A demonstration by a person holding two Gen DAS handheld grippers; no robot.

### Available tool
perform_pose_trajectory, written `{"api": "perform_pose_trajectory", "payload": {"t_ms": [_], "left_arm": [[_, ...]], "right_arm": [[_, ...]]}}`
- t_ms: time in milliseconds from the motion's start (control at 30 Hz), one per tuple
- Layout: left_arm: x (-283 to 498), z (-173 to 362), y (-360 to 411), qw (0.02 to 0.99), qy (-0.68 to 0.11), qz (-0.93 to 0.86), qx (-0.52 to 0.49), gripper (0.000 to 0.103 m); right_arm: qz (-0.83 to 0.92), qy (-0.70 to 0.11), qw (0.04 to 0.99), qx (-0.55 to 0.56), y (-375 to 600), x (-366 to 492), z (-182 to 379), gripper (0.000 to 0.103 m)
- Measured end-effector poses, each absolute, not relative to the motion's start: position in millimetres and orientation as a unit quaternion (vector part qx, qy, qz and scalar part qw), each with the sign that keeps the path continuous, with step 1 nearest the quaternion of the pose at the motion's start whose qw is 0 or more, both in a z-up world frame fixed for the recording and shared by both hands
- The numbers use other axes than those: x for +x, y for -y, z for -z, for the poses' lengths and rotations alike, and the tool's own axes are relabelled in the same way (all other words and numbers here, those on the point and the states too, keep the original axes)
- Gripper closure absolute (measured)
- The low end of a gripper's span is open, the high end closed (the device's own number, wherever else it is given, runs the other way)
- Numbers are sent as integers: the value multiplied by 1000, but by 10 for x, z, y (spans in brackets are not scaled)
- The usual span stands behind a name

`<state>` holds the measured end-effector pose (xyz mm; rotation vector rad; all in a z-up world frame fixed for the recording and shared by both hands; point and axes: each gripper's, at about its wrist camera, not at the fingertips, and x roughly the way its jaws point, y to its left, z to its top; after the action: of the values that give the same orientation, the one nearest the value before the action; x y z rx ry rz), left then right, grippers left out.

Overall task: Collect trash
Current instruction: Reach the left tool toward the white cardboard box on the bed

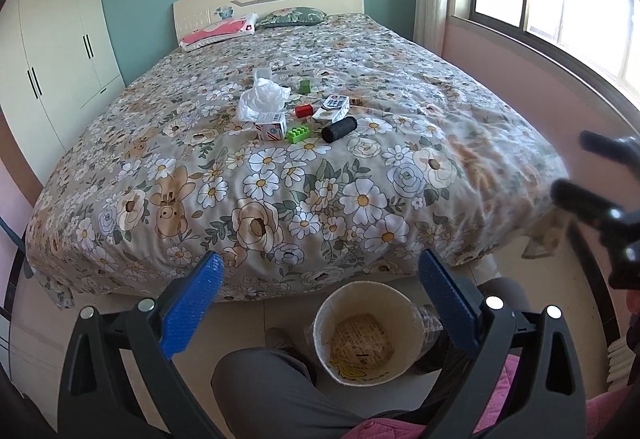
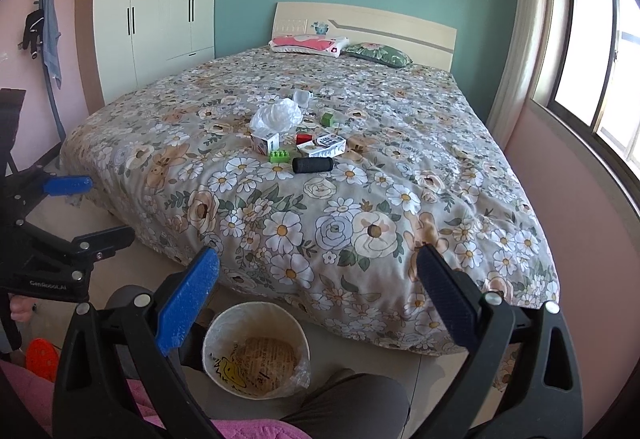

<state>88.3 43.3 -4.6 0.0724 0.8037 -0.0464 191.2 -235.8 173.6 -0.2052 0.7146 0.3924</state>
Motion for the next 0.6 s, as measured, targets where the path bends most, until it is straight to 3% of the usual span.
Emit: {"api": "perform_pose_trajectory", "payload": {"t_ms": [600], "left_arm": [[2913, 546, -1060, 893, -446, -21, -62, 4]], "right_arm": [[-269, -391, 874, -102, 1712, 3586, -1105, 7]]}}
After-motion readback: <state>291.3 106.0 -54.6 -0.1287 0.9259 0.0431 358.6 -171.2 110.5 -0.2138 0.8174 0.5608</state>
